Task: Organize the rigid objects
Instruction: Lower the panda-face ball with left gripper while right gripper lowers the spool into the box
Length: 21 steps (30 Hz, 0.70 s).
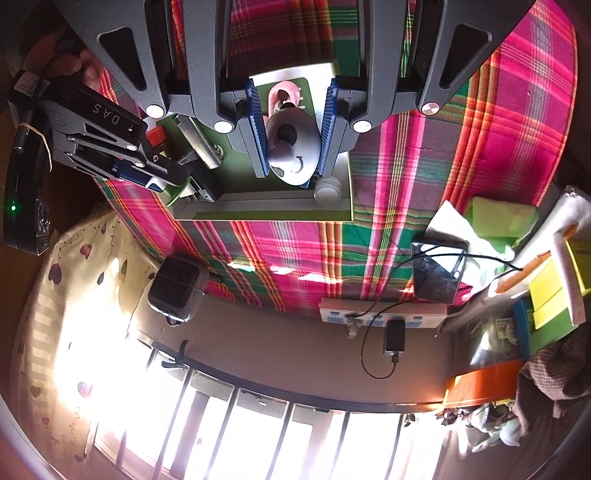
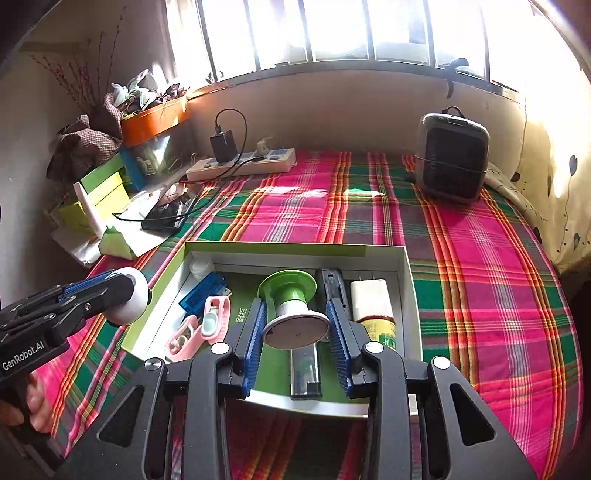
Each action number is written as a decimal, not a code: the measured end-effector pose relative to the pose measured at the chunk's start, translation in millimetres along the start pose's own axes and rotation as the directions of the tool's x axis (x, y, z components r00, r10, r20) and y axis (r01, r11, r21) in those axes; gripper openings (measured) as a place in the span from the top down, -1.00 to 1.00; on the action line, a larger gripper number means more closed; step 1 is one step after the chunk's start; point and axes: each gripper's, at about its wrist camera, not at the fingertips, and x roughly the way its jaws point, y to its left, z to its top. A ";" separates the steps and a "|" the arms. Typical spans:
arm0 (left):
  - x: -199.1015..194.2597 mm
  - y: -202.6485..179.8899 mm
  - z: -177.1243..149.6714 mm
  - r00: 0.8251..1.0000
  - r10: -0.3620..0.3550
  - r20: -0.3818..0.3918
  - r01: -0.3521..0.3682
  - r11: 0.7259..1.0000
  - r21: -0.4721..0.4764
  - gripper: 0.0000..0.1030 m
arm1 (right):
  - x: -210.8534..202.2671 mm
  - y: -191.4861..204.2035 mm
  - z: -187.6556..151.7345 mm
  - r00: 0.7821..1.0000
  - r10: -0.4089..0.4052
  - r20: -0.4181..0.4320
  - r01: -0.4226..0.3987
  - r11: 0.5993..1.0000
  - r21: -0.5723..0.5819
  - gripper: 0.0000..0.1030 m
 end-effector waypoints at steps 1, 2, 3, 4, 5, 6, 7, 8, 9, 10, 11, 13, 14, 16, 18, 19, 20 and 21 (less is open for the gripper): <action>2.1 2.2 1.6 1.000 0.003 -0.001 -0.003 1.000 -0.006 0.49 | 4.0 0.2 1.9 1.000 0.004 -0.003 -0.004 1.000 -0.002 0.32; 3.9 3.9 3.1 1.000 0.004 -0.002 -0.004 1.000 -0.009 0.49 | 8.0 0.6 3.8 1.000 0.009 -0.007 -0.009 1.000 -0.006 0.32; 6.0 6.0 4.5 1.000 0.006 -0.002 -0.006 1.000 -0.010 0.49 | 12.0 1.2 5.7 1.000 0.010 -0.011 -0.010 1.000 -0.011 0.32; 8.3 7.9 5.7 1.000 0.012 -0.006 -0.012 1.000 -0.013 0.49 | 15.6 1.6 7.4 1.000 0.008 -0.013 -0.008 1.000 -0.014 0.32; 10.4 9.2 6.6 1.000 0.013 -0.008 -0.013 1.000 -0.015 0.49 | 19.7 1.8 9.1 1.000 0.007 -0.016 -0.007 1.000 -0.012 0.32; 12.6 10.3 7.2 1.000 0.014 -0.009 -0.014 1.000 -0.014 0.49 | 23.5 1.4 10.9 1.000 0.010 -0.020 -0.011 1.000 -0.008 0.32; 15.1 11.4 7.7 1.000 0.018 -0.013 -0.018 1.000 -0.014 0.49 | 27.4 1.3 12.2 1.000 0.016 -0.024 -0.016 1.000 -0.005 0.32; 17.5 12.0 8.1 1.000 0.018 -0.017 -0.018 1.000 -0.014 0.49 | 31.3 1.3 13.4 0.999 0.018 -0.028 -0.018 1.000 -0.003 0.32; 20.0 12.2 8.3 1.000 0.016 -0.020 -0.017 1.000 -0.013 0.49 | 35.7 1.5 14.6 0.999 0.015 -0.034 -0.015 1.000 -0.004 0.32; 22.5 12.5 8.1 1.000 0.017 -0.025 -0.017 1.000 -0.012 0.49 | 39.7 1.9 15.4 0.999 0.014 -0.041 -0.015 1.000 -0.008 0.32; 24.8 12.3 7.7 0.999 0.016 -0.029 -0.017 1.000 -0.010 0.49 | 43.4 2.5 16.1 0.999 0.016 -0.046 -0.017 1.000 -0.014 0.32; 29.7 12.3 6.8 0.999 0.016 -0.039 -0.016 1.000 -0.005 0.49 | 50.9 3.3 17.1 0.998 0.017 -0.058 -0.018 1.000 -0.021 0.32; 31.7 12.3 6.6 0.999 0.015 -0.042 -0.015 1.000 -0.006 0.49 | 53.8 3.6 17.0 0.998 0.017 -0.062 -0.018 1.000 -0.021 0.32; 35.4 12.3 6.2 0.999 0.011 -0.047 -0.012 1.000 -0.005 0.49 | 58.7 2.9 17.4 0.997 0.021 -0.068 -0.022 1.000 -0.016 0.32; 39.0 12.0 5.6 0.998 0.010 -0.055 -0.010 1.000 -0.002 0.49 | 62.8 3.5 17.7 0.997 0.018 -0.074 -0.020 1.000 -0.018 0.32; 40.4 12.2 4.9 0.998 0.010 -0.058 -0.010 1.000 -0.003 0.49 | 65.1 4.4 17.9 0.997 0.019 -0.080 -0.021 1.000 -0.020 0.32; 41.6 12.4 4.3 0.998 0.009 -0.061 -0.009 1.000 -0.003 0.49 | 67.0 5.4 18.1 0.996 0.020 -0.084 -0.022 0.999 -0.024 0.32; 42.4 12.7 3.9 0.998 0.007 -0.062 -0.007 1.000 -0.004 0.49 | 68.7 6.6 18.1 0.996 0.020 -0.087 -0.023 0.999 -0.028 0.32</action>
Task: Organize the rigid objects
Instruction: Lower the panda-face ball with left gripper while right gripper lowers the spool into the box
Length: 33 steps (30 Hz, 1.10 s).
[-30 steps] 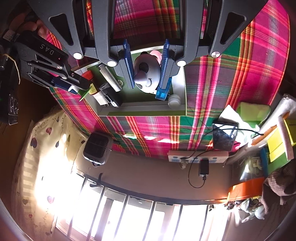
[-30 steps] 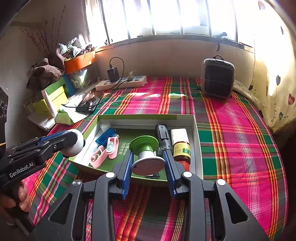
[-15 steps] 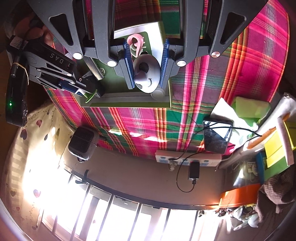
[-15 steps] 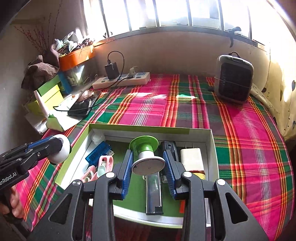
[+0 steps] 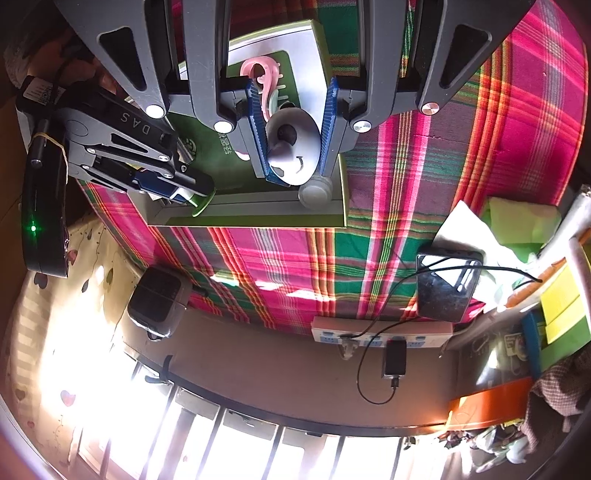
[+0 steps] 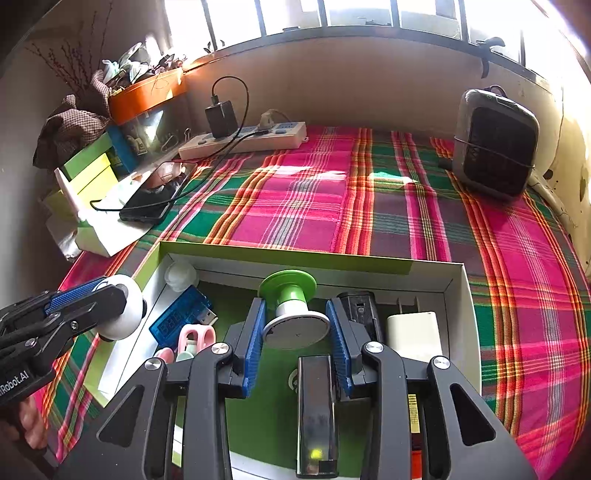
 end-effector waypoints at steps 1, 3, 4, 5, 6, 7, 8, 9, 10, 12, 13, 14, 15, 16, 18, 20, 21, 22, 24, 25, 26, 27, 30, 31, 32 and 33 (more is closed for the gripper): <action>0.8 0.7 -0.3 1.000 0.000 -0.002 0.000 1.000 -0.002 0.49 | 2.1 1.0 0.5 1.000 -0.001 -0.003 0.001 1.000 -0.004 0.32; 1.7 1.3 -0.7 1.000 0.001 -0.002 -0.001 1.000 -0.002 0.49 | 5.2 2.4 0.9 1.000 -0.003 -0.008 0.003 1.000 -0.006 0.32; 2.3 1.3 -0.5 1.000 0.000 -0.004 0.000 1.000 -0.002 0.49 | 6.9 2.6 1.6 1.000 -0.003 -0.010 0.003 1.000 -0.006 0.32; 2.2 1.2 -0.5 1.000 -0.001 -0.004 0.001 1.000 -0.003 0.49 | 8.3 3.0 1.8 1.000 -0.004 -0.013 0.004 1.000 -0.006 0.32; 2.8 1.1 -0.7 1.000 -0.003 -0.006 0.003 1.000 -0.001 0.49 | 9.7 3.3 2.2 1.000 -0.005 -0.015 0.005 1.000 -0.006 0.32; 3.5 1.2 -1.0 1.000 -0.004 -0.009 0.004 1.000 -0.001 0.49 | 11.0 3.6 2.2 1.000 -0.004 -0.017 0.004 1.000 -0.006 0.32; 4.4 0.8 -1.3 1.000 -0.005 -0.011 0.005 1.000 0.000 0.49 | 12.2 3.9 2.2 1.000 -0.003 -0.021 0.003 1.000 -0.006 0.32; 5.1 0.7 -1.5 1.000 -0.007 -0.012 0.007 1.000 0.002 0.49 | 13.5 3.8 2.1 1.000 -0.005 -0.024 0.004 1.000 -0.005 0.32; 5.9 0.8 -1.6 1.000 -0.006 -0.015 0.006 1.000 0.002 0.49 | 14.7 3.7 2.0 1.000 -0.006 -0.027 0.006 1.000 -0.003 0.32; 7.6 1.2 -1.3 1.000 -0.007 -0.017 0.007 1.000 0.002 0.49 | 16.5 3.2 2.0 0.999 -0.006 -0.031 0.005 1.000 -0.001 0.32; 8.1 1.6 -1.3 1.000 -0.006 -0.019 0.006 1.000 0.001 0.49 | 17.8 2.7 2.4 0.999 -0.006 -0.033 0.006 1.000 0.000 0.32; 8.0 1.3 -1.6 1.000 -0.006 -0.019 0.006 1.000 0.001 0.49 | 17.7 2.8 2.5 0.999 -0.004 -0.032 0.004 1.000 -0.001 0.32; 8.3 1.3 -1.7 1.000 -0.006 -0.019 0.006 1.000 0.002 0.49 | 17.8 2.9 2.6 1.000 -0.004 -0.031 0.004 1.000 -0.001 0.32; 8.8 1.5 -1.7 1.000 -0.006 -0.021 0.006 1.000 0.002 0.49 | 18.0 2.9 2.6 0.999 -0.003 -0.032 0.003 1.000 -0.001 0.32; 9.7 0.8 -2.0 1.000 -0.006 -0.023 0.006 1.000 0.005 0.49 | 18.2 3.6 2.6 0.999 -0.004 -0.034 0.004 1.000 -0.002 0.32; 10.7 0.7 -2.3 1.000 -0.007 -0.027 0.007 1.000 0.005 0.49 | 18.0 4.2 2.6 0.999 -0.010 -0.036 0.010 1.000 -0.004 0.32; 10.8 0.3 -2.3 1.000 -0.008 -0.028 0.008 1.000 0.007 0.49 | 18.0 4.3 2.6 0.999 -0.012 -0.036 0.012 1.000 -0.004 0.32; 11.1 -0.1 -2.4 1.000 -0.007 -0.028 0.007 1.000 0.009 0.49 | 18.1 4.4 2.6 0.999 -0.013 -0.036 0.013 1.000 -0.004 0.32; 11.6 -0.5 -2.6 1.000 -0.006 -0.030 0.006 1.000 0.010 0.49 | 17.7 4.3 2.6 0.999 -0.014 -0.035 0.014 1.000 -0.002 0.32; 12.2 -0.6 -2.8 0.999 -0.006 -0.032 0.006 1.000 0.011 0.49 | 17.9 4.1 2.4 0.999 -0.014 -0.035 0.014 1.000 -0.002 0.32; 12.5 -0.6 -2.9 0.999 -0.004 -0.033 0.004 1.000 0.010 0.49 | 17.8 4.2 2.3 0.999 -0.014 -0.037 0.014 1.000 -0.002 0.32; 12.6 -0.7 -3.0 0.999 -0.003 -0.033 0.003 1.000 0.011 0.49 | 17.7 4.2 2.2 0.999 -0.014 -0.037 0.013 1.000 -0.001 0.31; 13.1 -0.7 -3.0 0.999 -0.004 -0.035 0.004 1.000 0.012 0.49 | 15.7 4.3 2.5 1.000 -0.011 -0.028 0.011 1.000 -0.002 0.22; 13.3 -0.6 -3.0 0.999 -0.004 -0.036 0.004 1.000 0.012 0.49 | 15.2 4.4 2.6 1.000 -0.011 -0.025 0.011 1.000 -0.003 0.18; 13.6 -0.6 -2.9 0.999 -0.002 -0.038 0.003 1.000 0.011 0.49 | 15.3 4.7 2.7 1.000 -0.010 -0.025 0.010 1.000 -0.004 0.18; 13.7 -0.6 -3.1 0.999 -0.001 -0.038 0.001 1.000 0.011 0.49 | 15.5 5.1 2.6 1.000 -0.011 -0.026 0.011 1.000 -0.005 0.17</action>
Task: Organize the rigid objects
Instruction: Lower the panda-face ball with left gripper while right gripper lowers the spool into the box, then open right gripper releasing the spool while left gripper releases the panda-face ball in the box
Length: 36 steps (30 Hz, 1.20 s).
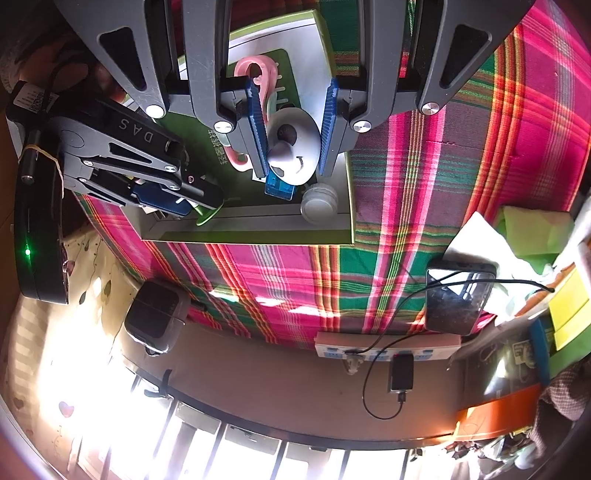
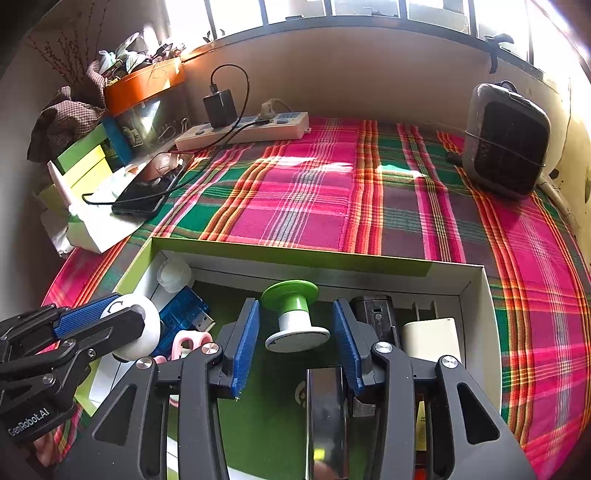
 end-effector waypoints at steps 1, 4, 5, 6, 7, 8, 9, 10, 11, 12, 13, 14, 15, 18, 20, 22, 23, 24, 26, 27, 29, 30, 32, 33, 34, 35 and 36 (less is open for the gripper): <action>0.0 0.0 0.0 1.000 0.001 0.001 -0.001 1.000 0.000 0.49 | -0.1 0.5 -0.2 1.000 -0.001 0.000 0.001 1.000 0.000 0.16; -0.4 -0.5 -0.2 1.000 0.004 0.002 -0.004 1.000 -0.001 0.49 | -2.7 0.5 -0.7 1.000 0.001 0.008 -0.001 1.000 0.006 0.15; -0.3 -0.6 -0.5 1.000 0.003 0.002 -0.003 1.000 -0.002 0.49 | -3.6 0.3 -0.7 1.000 0.001 0.010 -0.001 1.000 0.008 0.14; -0.3 -1.1 -0.6 1.000 0.004 0.002 -0.004 1.000 0.000 0.49 | -4.3 0.4 -0.9 1.000 0.002 0.011 -0.002 1.000 0.008 0.13; -0.3 -1.2 -0.6 1.000 0.002 0.001 -0.002 1.000 0.001 0.49 | -5.1 0.5 -1.3 1.000 0.003 0.013 -0.004 1.000 0.008 0.11; 0.0 -1.3 -0.6 1.000 0.002 0.001 -0.002 1.000 0.002 0.49 | -5.7 0.7 -1.7 1.000 0.004 0.014 -0.004 1.000 0.008 0.10; -0.1 -1.4 -0.6 1.000 0.003 0.001 -0.003 1.000 0.003 0.49 | -6.3 0.8 -2.2 1.000 0.004 0.016 -0.005 1.000 0.009 0.08; 0.0 -1.2 -0.5 1.000 0.002 0.001 -0.002 1.000 0.003 0.49 | -6.8 1.3 -2.2 1.000 0.005 0.019 -0.005 1.000 0.011 0.07; -0.1 -1.3 -0.4 1.000 0.002 0.001 -0.002 1.000 0.001 0.49 | -7.2 1.3 -2.5 1.000 0.005 0.020 -0.005 1.000 0.012 0.06; -0.2 -1.4 -0.5 1.000 0.002 0.002 -0.002 1.000 0.002 0.49 | -7.7 1.1 -2.8 1.000 0.004 0.022 -0.004 1.000 0.014 0.06; 0.1 -1.3 -0.6 1.000 0.003 0.002 -0.003 1.000 0.003 0.49 | -8.1 0.8 -2.7 1.000 0.003 0.024 -0.004 1.000 0.017 0.06; -0.2 -1.1 -0.5 1.000 0.002 0.001 -0.002 1.000 0.001 0.49 | -8.6 0.6 -2.9 1.000 0.003 0.026 -0.003 1.000 0.020 0.06; -0.1 -1.0 -0.4 1.000 0.003 0.001 -0.003 1.000 0.003 0.49 | -9.2 0.2 -3.0 1.000 0.002 0.027 -0.003 1.000 0.022 0.06; -0.3 -0.7 -0.4 1.000 -0.002 0.001 0.002 1.000 -0.002 0.49 | -10.5 0.3 -3.4 0.999 0.005 0.032 -0.006 1.000 0.025 0.06; -0.1 -1.3 -0.6 1.000 -0.001 0.001 0.001 1.000 0.000 0.49 | -11.4 -0.1 -4.0 0.999 0.005 0.035 -0.006 1.000 0.028 0.06; -0.4 -2.4 -0.9 1.000 0.008 0.002 -0.008 1.000 0.008 0.49 | -11.6 0.0 -4.4 0.999 0.005 0.035 -0.006 1.000 0.029 0.05; -0.6 -2.7 -0.9 1.000 0.009 0.002 -0.009 1.000 0.010 0.49 | -11.7 0.0 -4.5 0.999 0.003 0.036 -0.004 1.000 0.029 0.05; -0.8 -2.6 -1.0 1.000 0.010 0.003 -0.010 1.000 0.010 0.49 | -12.0 -0.1 -5.1 0.999 0.003 0.039 -0.004 1.000 0.029 0.05; -0.9 -2.8 -1.2 1.000 0.011 0.002 -0.011 1.000 0.010 0.49 | -12.5 -0.7 -5.4 0.999 0.005 0.041 -0.006 1.000 0.031 0.05; -0.7 -2.8 -1.2 1.000 0.012 0.002 -0.012 1.000 0.010 0.49 | -12.8 -0.9 -5.5 0.999 0.004 0.042 -0.006 0.999 0.031 0.05; -1.2 -2.9 -1.6 1.000 0.020 0.002 -0.020 1.000 0.011 0.49 | -13.7 -1.3 -6.1 0.999 -0.001 0.045 -0.001 1.000 0.031 0.05; -1.5 -2.5 -1.8 1.000 0.023 0.002 -0.023 1.000 0.011 0.48 | -13.8 -1.3 -5.9 0.999 -0.002 0.045 0.001 1.000 0.031 0.05; -2.1 -2.0 -2.0 1.000 0.026 0.002 -0.026 1.000 0.012 0.47 | -14.7 -1.8 -5.9 0.999 -0.002 0.047 0.000 0.999 0.035 0.05; -2.2 -2.0 -2.1 1.000 0.026 0.001 -0.026 1.000 0.013 0.45 | -15.2 -2.0 -6.1 0.999 -0.003 0.048 0.001 0.999 0.036 0.05; -2.7 -1.9 -2.2 1.000 0.030 0.001 -0.030 0.999 0.014 0.45 | -15.8 -2.0 -6.3 0.999 -0.006 0.049 0.004 0.999 0.038 0.05; -2.9 -1.8 -2.3 1.000 0.030 0.001 -0.030 0.999 0.015 0.44 | -16.5 -2.1 -6.3 0.999 -0.007 0.049 0.005 0.999 0.040 0.05; -3.0 -1.8 -2.4 1.000 0.030 0.000 -0.030 0.999 0.015 0.43 | -16.9 -2.3 -6.5 0.999 -0.008 0.049 0.006 0.999 0.040 0.05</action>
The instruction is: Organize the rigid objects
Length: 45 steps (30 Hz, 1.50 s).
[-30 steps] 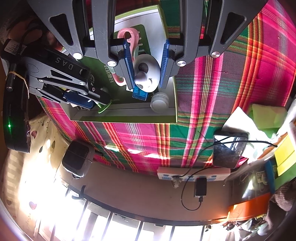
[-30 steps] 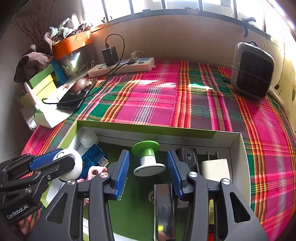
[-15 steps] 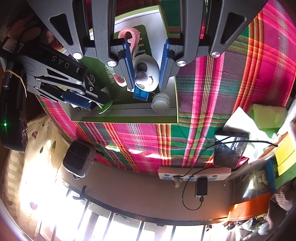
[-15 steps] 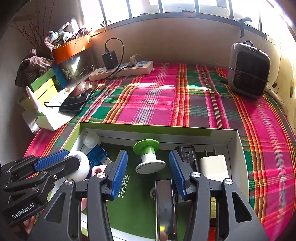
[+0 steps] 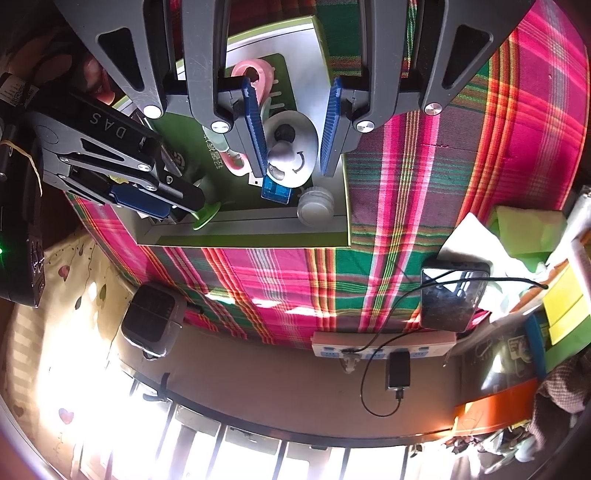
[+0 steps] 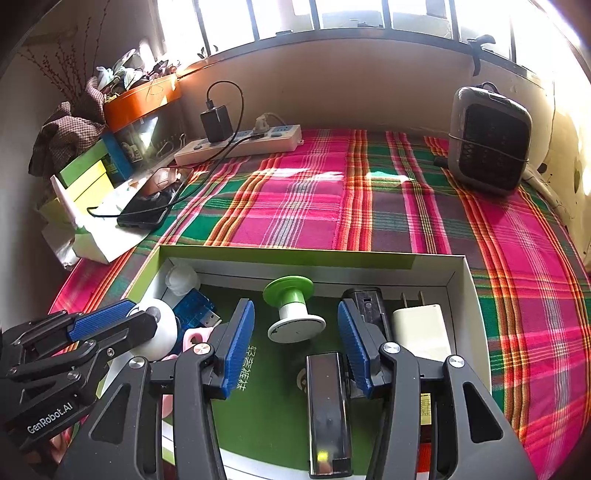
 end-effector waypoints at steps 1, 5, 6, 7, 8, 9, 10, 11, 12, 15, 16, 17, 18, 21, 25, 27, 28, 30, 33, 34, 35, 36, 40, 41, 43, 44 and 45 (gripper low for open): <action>-0.4 -0.4 -0.3 1.000 0.001 0.000 -0.001 1.000 0.001 0.43 | -0.4 0.1 -0.2 1.000 -0.001 -0.001 0.001 1.000 0.000 0.05; -1.2 -1.2 -0.5 1.000 0.001 0.004 -0.001 1.000 0.004 0.38 | -1.5 0.7 -0.4 1.000 -0.002 0.000 0.002 1.000 0.002 0.05; -1.8 -1.6 -0.6 1.000 -0.001 0.006 0.001 1.000 0.006 0.35 | -2.3 1.0 -0.5 1.000 -0.001 0.001 0.001 1.000 0.002 0.05; -2.1 -1.8 -0.6 1.000 -0.003 0.006 0.002 1.000 0.007 0.32 | -3.0 0.9 -0.9 1.000 -0.001 0.001 0.001 1.000 0.002 0.05; -2.9 -2.7 -0.9 1.000 -0.003 0.008 0.003 1.000 0.008 0.30 | -3.1 0.8 -0.9 1.000 0.000 0.001 0.000 1.000 0.002 0.05; -3.2 -2.6 -1.0 1.000 -0.003 0.008 0.003 1.000 0.007 0.29 | -3.8 1.0 -1.1 1.000 -0.001 0.002 0.001 1.000 0.002 0.05; -3.9 -3.1 -1.1 1.000 -0.002 0.009 0.002 1.000 0.008 0.28 | -3.6 1.1 -1.1 1.000 -0.002 0.002 0.002 1.000 0.003 0.05; -4.7 -4.0 -1.5 1.000 0.000 0.011 0.000 1.000 0.009 0.27 | -4.5 1.2 -1.6 1.000 -0.003 0.003 0.003 1.000 0.003 0.05; -5.2 -4.2 -1.9 1.000 0.000 0.011 0.000 1.000 0.009 0.26 | -5.0 0.8 -2.0 1.000 -0.003 0.002 0.003 1.000 0.003 0.05; -6.0 -4.6 -2.3 1.000 0.002 0.012 -0.002 1.000 0.009 0.25 | -6.5 0.8 -2.9 1.000 -0.006 0.002 0.006 1.000 0.005 0.05; -6.4 -4.5 -2.4 1.000 0.004 0.012 -0.004 1.000 0.009 0.25 | -6.9 1.0 -3.0 1.000 -0.007 0.001 0.007 1.000 0.005 0.05; -7.4 -5.1 -2.7 1.000 0.005 0.014 -0.006 1.000 0.010 0.25 | -7.6 0.9 -3.2 1.000 -0.007 0.003 0.007 1.000 0.005 0.05; -7.9 -5.0 -2.9 1.000 0.006 0.013 -0.006 1.000 0.010 0.24 | -8.4 0.9 -3.5 1.000 -0.008 0.004 0.008 1.000 0.005 0.05; -10.4 -6.3 -4.1 1.000 0.011 0.014 -0.011 1.000 0.011 0.24 | -10.9 1.2 -4.3 1.000 -0.009 0.007 0.009 1.000 0.005 0.04; -14.0 -6.8 -4.9 1.000 0.014 0.018 -0.014 1.000 0.009 0.22 | -13.5 1.4 -5.2 1.000 -0.008 0.009 0.008 1.000 0.005 0.04; -16.0 -7.5 -6.0 1.000 0.019 0.019 -0.019 1.000 0.011 0.21 | -15.7 2.0 -5.9 1.000 -0.008 0.009 0.008 1.000 0.007 0.04; -17.1 -8.0 -6.4 1.000 0.021 0.019 -0.021 1.000 0.012 0.21 | -15.8 2.0 -6.0 1.000 -0.009 0.009 0.009 1.000 0.006 0.04; -19.5 -8.7 -7.1 0.999 0.030 0.022 -0.030 0.999 0.015 0.20 | -17.6 2.8 -6.6 1.000 -0.012 0.009 0.012 1.000 0.005 0.04; -23.4 -8.4 -8.5 0.999 0.042 0.025 -0.043 0.999 0.013 0.20 | -21.8 4.6 -8.6 1.000 -0.012 0.012 0.012 1.000 0.003 0.04; -25.1 -8.4 -9.1 0.999 0.046 0.026 -0.047 0.999 0.011 0.20 | -23.5 5.1 -9.1 1.000 -0.013 0.014 0.013 1.000 0.002 0.04; -27.1 -8.6 -9.7 0.998 0.048 0.029 -0.049 0.999 0.012 0.19 | -25.4 5.5 -9.9 1.000 -0.014 0.015 0.013 1.000 0.003 0.04; -28.5 -9.2 -10.0 0.998 0.049 0.031 -0.049 0.999 0.013 0.19 | -27.2 5.9 -10.5 1.000 -0.014 0.017 0.014 1.000 0.002 0.04; -35.2 -12.0 -13.4 0.998 0.058 0.033 -0.059 0.998 0.018 0.19 | -34.3 6.9 -14.6 1.000 -0.023 0.019 0.023 1.000 0.002 0.04; -36.9 -13.0 -14.4 0.998 0.061 0.034 -0.061 0.998 0.020 0.19 | -36.1 7.1 -15.9 1.000 -0.024 0.019 0.024 1.000 0.003 0.04; -41.1 -14.9 -17.3 0.997 0.068 0.038 -0.069 0.997 0.023 0.19 | -39.9 7.4 -18.9 0.999 -0.025 0.019 0.025 1.000 0.001 0.04; -43.4 -16.1 -18.9 0.996 0.074 0.041 -0.075 0.997 0.026 0.19 | -42.0 7.4 -20.7 0.999 -0.027 0.019 0.027 1.000 -0.001 0.04; -45.7 -17.1 -20.5 0.996 0.077 0.042 -0.078 0.997 0.027 0.19 | -44.2 7.5 -22.5 0.999 -0.030 0.017 0.030 1.000 -0.002 0.04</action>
